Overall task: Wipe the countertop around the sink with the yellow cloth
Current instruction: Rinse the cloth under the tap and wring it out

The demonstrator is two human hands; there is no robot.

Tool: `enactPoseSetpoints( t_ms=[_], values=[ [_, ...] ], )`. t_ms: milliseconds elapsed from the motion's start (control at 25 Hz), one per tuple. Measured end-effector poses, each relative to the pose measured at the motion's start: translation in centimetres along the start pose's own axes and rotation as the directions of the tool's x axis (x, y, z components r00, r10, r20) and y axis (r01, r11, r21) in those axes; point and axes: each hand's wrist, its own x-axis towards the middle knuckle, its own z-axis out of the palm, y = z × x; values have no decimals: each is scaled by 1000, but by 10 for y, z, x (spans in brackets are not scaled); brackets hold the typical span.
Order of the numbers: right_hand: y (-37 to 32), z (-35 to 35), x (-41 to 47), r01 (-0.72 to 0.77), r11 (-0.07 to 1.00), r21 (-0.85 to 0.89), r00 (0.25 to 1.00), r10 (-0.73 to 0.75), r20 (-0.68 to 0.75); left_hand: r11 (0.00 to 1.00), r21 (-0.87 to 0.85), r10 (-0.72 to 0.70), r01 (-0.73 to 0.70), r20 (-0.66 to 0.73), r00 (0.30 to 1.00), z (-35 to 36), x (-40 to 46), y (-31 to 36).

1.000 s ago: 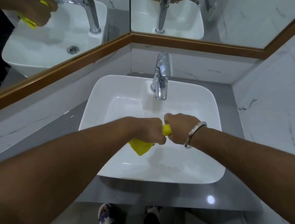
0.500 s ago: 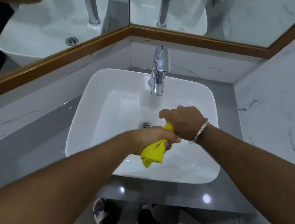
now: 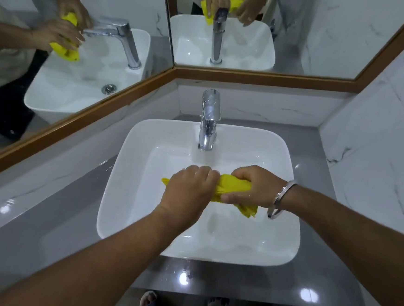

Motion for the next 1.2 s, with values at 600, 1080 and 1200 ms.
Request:
enactPoseSetpoints(
  t_ms=[600,1080,1200],
  values=[
    [-46,50,-54,-56,998,-15,952,49,-301,590,-742,528,319,653,543,-37,32,-82],
    [-65,61,-127,-266,864,428,825,433,-362,441,-891,619,-108,214,756,-74,42,-41],
    [-59,63,-165,-325,848,419,746,502,-438,424,-893,699,-153,215,682,-82,48,-17]
  ],
)
